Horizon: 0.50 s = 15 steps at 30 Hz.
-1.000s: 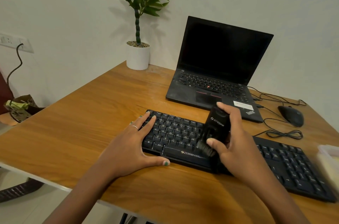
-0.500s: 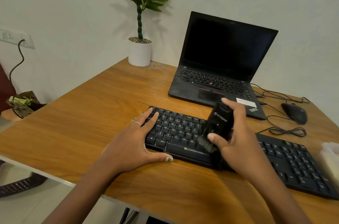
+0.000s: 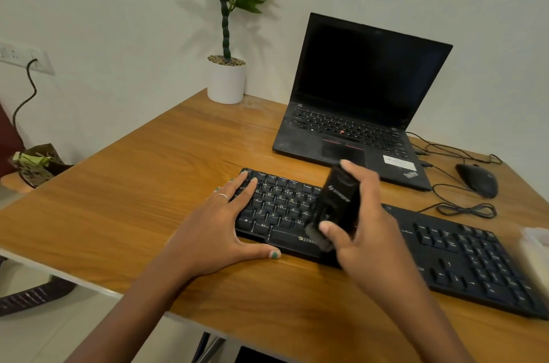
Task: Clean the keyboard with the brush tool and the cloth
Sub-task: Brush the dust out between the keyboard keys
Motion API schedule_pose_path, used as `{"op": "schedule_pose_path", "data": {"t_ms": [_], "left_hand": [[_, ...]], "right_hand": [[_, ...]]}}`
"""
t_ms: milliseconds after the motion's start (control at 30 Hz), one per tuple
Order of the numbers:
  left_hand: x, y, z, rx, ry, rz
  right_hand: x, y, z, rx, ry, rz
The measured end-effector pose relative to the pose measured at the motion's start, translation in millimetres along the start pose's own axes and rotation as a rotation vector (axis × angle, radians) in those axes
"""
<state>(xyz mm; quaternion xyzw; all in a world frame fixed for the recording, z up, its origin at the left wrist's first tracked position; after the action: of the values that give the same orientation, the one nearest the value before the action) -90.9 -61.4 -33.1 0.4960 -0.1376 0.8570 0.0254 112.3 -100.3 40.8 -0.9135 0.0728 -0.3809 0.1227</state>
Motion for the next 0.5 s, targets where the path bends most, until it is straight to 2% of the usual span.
{"op": "schedule_pose_path", "data": {"t_ms": [133,233,400,500], "left_hand": [[2.3,1.1,4.3,0.001,-0.003,-0.003],[2.1,0.6,2.8,0.004,0.009,-0.006],[-0.1,1.0,0.4,-0.022,0.015,0.022],[-0.1,0.6,-0.7,-0.006,0.006,0.008]], "right_hand": [[26.0,-1.4,16.7,-0.031,0.053,0.044],[15.5,5.9,6.7,0.003,-0.002,-0.016],[-19.6,14.8,-22.8,0.247,-0.089,-0.155],[-6.8,8.4,-17.3,0.240,-0.006,-0.180]]}}
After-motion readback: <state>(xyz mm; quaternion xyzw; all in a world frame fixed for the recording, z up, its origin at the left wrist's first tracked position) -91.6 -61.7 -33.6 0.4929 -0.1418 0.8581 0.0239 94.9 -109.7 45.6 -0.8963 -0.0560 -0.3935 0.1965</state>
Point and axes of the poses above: each hand's wrist, its own y-axis away from the middle knuckle, its own x-axis out of the back of the hand, z = x × y, the point moved 4 cm from there along -y, towards the middle knuckle, and after that the axes turned 9 degrees about z, right-handed, at the moved point
